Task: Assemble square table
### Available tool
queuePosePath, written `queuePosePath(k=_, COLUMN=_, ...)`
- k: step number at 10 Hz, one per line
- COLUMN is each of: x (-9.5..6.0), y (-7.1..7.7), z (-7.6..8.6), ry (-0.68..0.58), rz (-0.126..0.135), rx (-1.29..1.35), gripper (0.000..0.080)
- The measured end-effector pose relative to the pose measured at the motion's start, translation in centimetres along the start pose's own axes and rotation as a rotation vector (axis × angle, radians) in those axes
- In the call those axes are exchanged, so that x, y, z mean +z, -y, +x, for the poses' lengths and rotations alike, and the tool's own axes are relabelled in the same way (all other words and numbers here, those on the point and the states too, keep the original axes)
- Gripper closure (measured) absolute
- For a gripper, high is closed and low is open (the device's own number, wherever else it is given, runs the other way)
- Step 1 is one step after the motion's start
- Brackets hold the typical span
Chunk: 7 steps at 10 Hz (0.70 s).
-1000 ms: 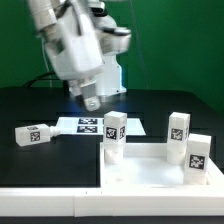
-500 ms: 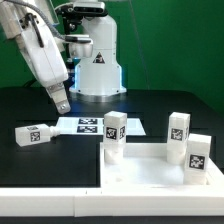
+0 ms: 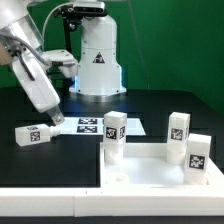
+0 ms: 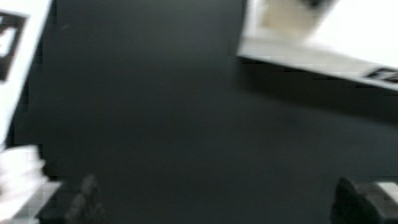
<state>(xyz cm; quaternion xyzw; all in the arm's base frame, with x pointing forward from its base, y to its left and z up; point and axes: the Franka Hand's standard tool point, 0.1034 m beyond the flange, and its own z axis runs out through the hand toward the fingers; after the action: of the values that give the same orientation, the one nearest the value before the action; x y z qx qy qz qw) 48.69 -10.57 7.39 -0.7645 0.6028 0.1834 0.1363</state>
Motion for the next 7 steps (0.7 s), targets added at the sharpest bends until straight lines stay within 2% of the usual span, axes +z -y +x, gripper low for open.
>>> queuePosePath(k=3, x=-0.1, y=0.2, z=0.0, ry=0.001, rz=0.004, rx=0.001, gripper=0.0151)
queuePosePath(k=4, x=0.1, y=-0.1, z=0.1, ry=-0.004, rz=-0.005, rx=-0.04, gripper=0.0151)
queuePosePath(k=5, x=0.5, y=-0.8, z=0.7, ry=-0.021, rz=-0.032, rx=-0.145, gripper=0.0151)
queuePosePath(k=7, x=1.2, y=-3.1, z=2.2, ry=0.0, rz=-0.046, rx=-0.323, gripper=0.0151)
